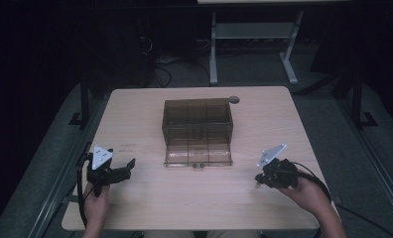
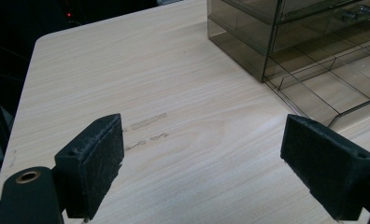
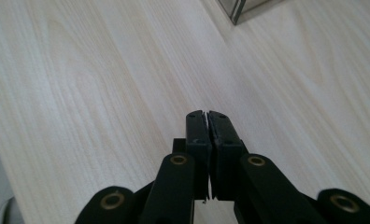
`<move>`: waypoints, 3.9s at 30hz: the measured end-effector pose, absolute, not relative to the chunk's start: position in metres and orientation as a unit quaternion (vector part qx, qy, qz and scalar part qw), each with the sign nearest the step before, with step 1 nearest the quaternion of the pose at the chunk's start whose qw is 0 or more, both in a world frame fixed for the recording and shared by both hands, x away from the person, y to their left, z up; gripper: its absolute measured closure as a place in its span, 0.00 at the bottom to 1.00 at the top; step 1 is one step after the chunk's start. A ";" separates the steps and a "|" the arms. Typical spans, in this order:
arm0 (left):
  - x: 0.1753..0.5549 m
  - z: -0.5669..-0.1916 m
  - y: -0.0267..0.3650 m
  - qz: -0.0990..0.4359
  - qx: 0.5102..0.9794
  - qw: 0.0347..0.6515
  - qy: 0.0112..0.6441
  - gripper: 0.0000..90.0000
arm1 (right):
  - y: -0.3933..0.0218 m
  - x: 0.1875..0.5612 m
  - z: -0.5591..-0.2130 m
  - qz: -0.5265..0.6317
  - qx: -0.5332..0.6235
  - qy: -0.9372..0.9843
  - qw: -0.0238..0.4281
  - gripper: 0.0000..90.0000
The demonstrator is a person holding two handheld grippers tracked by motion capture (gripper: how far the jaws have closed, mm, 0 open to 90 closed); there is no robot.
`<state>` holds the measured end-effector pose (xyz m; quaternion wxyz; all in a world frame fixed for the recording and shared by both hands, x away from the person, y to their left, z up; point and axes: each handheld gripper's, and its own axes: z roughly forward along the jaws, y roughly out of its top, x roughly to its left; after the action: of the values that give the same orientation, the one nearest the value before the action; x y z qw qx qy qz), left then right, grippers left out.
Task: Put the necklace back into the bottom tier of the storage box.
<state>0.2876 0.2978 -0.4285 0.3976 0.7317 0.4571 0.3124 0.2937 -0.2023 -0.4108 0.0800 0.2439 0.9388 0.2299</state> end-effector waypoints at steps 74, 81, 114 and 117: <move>0.287 -0.428 0.301 0.312 0.728 0.402 0.460 0.14 | -0.134 0.360 -0.351 0.265 0.189 0.943 0.064 0.97; 0.287 -0.428 0.300 0.312 0.729 0.401 0.460 0.15 | -0.129 0.367 -0.355 0.266 0.191 0.943 0.059 0.97; 0.288 -0.428 0.300 0.309 0.731 0.400 0.458 0.15 | -0.113 0.402 -0.380 0.251 0.210 0.944 0.050 0.97; 0.288 -0.428 0.300 0.309 0.731 0.401 0.458 0.15 | -0.111 0.404 -0.382 0.247 0.211 0.945 0.049 0.97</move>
<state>0.2877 0.3000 -0.4284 0.4006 0.7306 0.4585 0.3092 0.4043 -0.1110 -0.3824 0.0489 0.2109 0.9445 0.2470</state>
